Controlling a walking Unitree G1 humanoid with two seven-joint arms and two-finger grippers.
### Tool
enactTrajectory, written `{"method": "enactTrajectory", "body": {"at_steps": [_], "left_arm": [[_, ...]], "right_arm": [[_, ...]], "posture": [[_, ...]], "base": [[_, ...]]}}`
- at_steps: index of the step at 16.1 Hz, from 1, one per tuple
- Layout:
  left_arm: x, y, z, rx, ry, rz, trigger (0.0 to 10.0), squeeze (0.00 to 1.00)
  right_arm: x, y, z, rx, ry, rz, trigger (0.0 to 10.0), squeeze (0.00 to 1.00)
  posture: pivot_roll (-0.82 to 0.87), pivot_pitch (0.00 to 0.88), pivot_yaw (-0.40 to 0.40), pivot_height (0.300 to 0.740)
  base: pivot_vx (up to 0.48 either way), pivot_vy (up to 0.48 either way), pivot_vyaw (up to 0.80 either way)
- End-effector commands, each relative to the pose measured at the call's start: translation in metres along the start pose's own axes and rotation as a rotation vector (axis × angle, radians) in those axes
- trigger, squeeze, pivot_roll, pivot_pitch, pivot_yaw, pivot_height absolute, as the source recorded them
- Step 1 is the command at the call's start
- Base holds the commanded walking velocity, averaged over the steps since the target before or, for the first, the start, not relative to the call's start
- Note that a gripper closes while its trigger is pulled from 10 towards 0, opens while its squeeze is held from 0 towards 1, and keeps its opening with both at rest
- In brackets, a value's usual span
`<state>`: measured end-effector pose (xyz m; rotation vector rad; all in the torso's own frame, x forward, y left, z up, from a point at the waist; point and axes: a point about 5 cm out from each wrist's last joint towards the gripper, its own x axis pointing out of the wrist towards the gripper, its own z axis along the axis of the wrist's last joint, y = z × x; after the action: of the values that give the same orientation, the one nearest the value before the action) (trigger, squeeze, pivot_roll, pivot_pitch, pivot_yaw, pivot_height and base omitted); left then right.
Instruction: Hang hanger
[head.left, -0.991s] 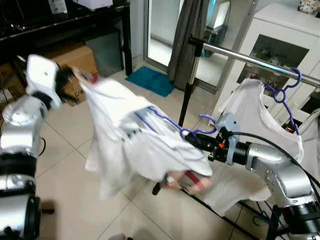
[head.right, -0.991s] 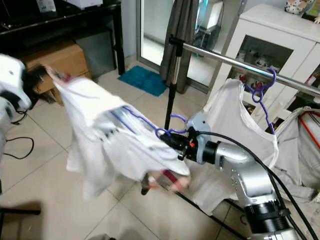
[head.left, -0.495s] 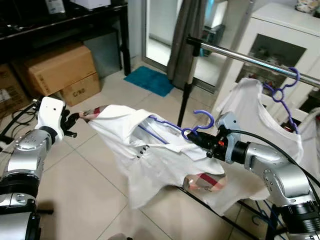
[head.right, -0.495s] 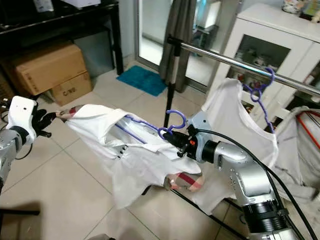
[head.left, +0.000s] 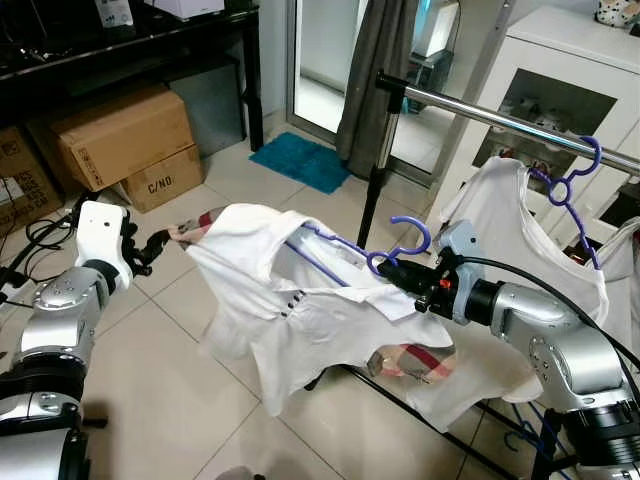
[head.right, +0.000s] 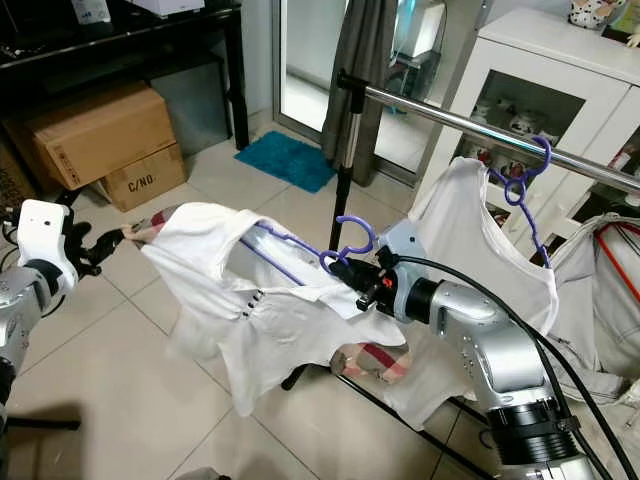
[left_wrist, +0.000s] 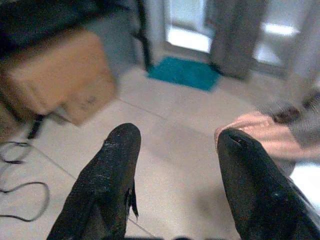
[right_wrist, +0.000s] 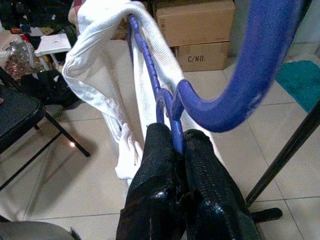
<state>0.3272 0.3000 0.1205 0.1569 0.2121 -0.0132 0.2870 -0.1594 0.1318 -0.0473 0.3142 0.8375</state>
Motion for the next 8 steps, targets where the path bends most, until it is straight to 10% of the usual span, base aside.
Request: {"method": "enactTrajectory", "body": {"at_steps": [1,6,8], "left_arm": [[0.002,0.009,0.012,-0.079,-0.076,0.098,10.0,1.00],[-0.006,-0.023,-0.035,-0.127,0.252,-0.215,10.0,1.00],[-0.010,-0.029,-0.034,-0.137,0.231,-0.312,10.0,1.00]], "right_arm": [[-0.010,-0.010,0.009,-0.037,-0.013,-0.057,0.0,0.00],[-0.008,-0.009,0.008,-0.056,0.011,-0.071,0.0,0.00],[-0.005,-0.010,0.006,-0.068,0.024,-0.080,0.0,0.00]], "posture": [[-0.15,0.000,-0.034,0.740],[-0.15,0.000,-0.040,0.740],[-0.14,0.000,-0.043,0.740]], "base": [[0.000,0.000,0.00],[0.000,0.000,0.00],[0.000,0.000,0.00]]}}
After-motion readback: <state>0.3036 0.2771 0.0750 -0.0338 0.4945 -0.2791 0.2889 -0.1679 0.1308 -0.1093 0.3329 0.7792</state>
